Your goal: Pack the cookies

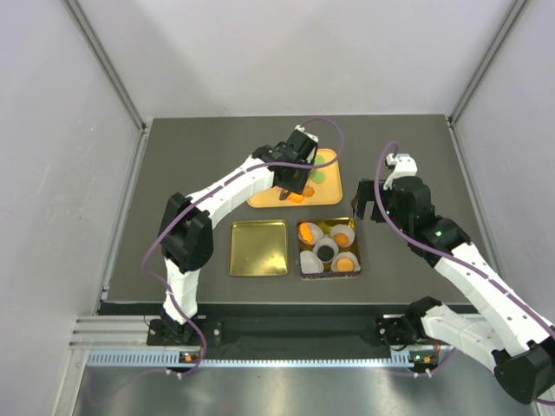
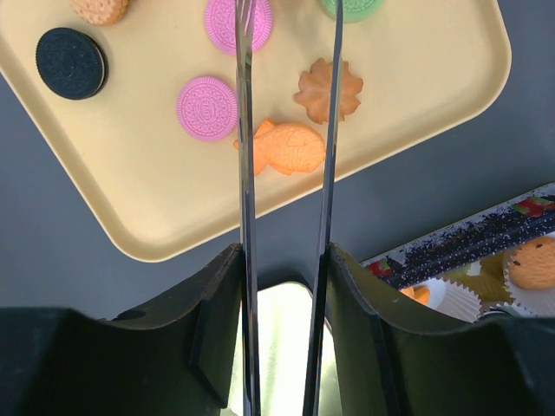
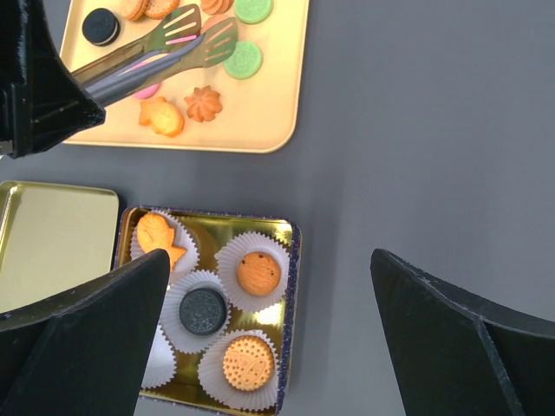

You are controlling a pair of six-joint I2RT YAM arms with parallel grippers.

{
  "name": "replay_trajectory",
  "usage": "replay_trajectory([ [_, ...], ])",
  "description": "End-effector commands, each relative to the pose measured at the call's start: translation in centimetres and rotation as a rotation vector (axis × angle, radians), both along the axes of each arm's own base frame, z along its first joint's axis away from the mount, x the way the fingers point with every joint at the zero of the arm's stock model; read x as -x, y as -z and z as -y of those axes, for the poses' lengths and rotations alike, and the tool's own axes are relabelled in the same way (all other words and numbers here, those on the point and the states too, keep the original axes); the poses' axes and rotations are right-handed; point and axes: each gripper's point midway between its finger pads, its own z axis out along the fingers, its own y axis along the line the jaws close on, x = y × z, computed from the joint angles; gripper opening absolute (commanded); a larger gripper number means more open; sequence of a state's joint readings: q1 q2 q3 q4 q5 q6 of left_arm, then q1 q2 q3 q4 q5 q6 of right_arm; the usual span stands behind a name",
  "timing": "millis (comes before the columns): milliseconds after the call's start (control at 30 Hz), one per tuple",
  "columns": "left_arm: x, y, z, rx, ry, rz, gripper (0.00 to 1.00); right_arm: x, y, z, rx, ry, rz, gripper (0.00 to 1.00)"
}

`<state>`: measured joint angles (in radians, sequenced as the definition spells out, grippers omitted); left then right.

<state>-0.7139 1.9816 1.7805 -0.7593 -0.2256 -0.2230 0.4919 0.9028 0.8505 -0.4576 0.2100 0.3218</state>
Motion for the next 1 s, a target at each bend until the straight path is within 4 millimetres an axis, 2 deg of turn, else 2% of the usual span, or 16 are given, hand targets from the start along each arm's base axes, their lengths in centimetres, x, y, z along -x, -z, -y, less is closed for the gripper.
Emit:
replay_trajectory([
  [0, -1.5, -2.3, 1.3, 0.058, 0.016, 0.067, 0.47, -0.3, -0.9, 0.2, -0.01, 0.004, 0.036, 1.0],
  [800, -3.4, -0.8, 1.6, 0.049, -0.013, 0.072, 0.47, -0.3, -0.6, 0.4, -0.005, 0.008, 0.029, 1.0],
  [967, -3.3, -0.7, 1.6, 0.049, -0.01, 0.067, 0.45, -0.3, -0.4, 0.4, -0.003, 0.008, 0.026, 1.0],
])
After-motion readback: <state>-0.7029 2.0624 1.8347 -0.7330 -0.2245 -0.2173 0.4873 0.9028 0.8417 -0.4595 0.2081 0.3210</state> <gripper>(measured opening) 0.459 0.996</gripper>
